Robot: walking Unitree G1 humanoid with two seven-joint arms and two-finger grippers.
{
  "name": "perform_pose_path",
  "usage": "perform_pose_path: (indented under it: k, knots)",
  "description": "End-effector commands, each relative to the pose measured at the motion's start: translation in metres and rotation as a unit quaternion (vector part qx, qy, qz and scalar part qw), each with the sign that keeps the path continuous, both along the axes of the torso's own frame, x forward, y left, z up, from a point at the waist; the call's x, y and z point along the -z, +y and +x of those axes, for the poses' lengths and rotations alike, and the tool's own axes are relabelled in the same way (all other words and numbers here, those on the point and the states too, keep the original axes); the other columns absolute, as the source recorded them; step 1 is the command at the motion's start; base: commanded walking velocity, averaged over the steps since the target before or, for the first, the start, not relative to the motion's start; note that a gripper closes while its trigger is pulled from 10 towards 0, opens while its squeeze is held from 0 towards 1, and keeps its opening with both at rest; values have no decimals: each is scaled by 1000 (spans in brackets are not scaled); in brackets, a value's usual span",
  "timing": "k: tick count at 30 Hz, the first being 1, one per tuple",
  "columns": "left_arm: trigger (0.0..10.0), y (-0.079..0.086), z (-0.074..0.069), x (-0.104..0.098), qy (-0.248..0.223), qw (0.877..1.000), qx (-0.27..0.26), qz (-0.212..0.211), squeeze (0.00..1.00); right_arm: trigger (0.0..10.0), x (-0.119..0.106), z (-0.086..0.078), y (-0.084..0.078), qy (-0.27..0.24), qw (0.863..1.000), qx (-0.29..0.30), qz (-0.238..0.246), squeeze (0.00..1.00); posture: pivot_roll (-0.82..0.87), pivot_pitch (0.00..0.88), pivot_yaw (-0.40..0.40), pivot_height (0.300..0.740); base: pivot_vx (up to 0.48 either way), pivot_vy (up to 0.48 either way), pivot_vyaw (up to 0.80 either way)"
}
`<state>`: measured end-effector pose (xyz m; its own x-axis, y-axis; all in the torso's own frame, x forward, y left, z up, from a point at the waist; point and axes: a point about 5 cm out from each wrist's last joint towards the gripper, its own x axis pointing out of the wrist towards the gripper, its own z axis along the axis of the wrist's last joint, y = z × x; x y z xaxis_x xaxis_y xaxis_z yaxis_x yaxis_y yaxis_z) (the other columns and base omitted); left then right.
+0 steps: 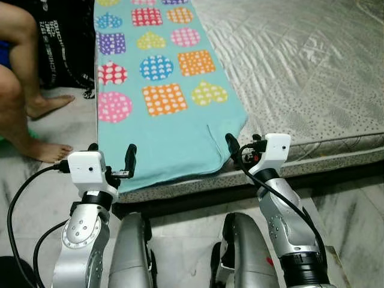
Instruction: Clean up the room
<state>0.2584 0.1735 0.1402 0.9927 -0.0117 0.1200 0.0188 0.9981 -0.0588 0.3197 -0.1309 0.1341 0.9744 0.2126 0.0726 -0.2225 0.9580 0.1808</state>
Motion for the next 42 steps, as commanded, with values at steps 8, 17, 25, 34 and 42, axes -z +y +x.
perform_pose_path:
  k: [8,17,25,34,42]
  knots:
    - [10000,1,-1,1,0,1000,2,3,0,10000,-2,-1,-3,-2,1000,4,3,0,108,190,-5,673,0,0,0]
    - [10000,1,-1,1,0,1000,2,3,0,10000,-2,-1,-3,-2,1000,4,3,0,108,190,-5,673,0,0,0]
    - [10000,1,-1,1,0,1000,2,3,0,10000,-2,-1,-3,-2,1000,4,3,0,108,190,-5,673,0,0,0]
    - [10000,-3,1,2,5,1000,16,5,0,10000,6,-4,-6,3,1000,19,-12,0,110,195,17,688,0,0,0]
    - [10000,-4,1,3,5,1000,18,4,0,10000,5,-3,-7,1,1000,22,-14,0,109,198,14,740,0,0,0]
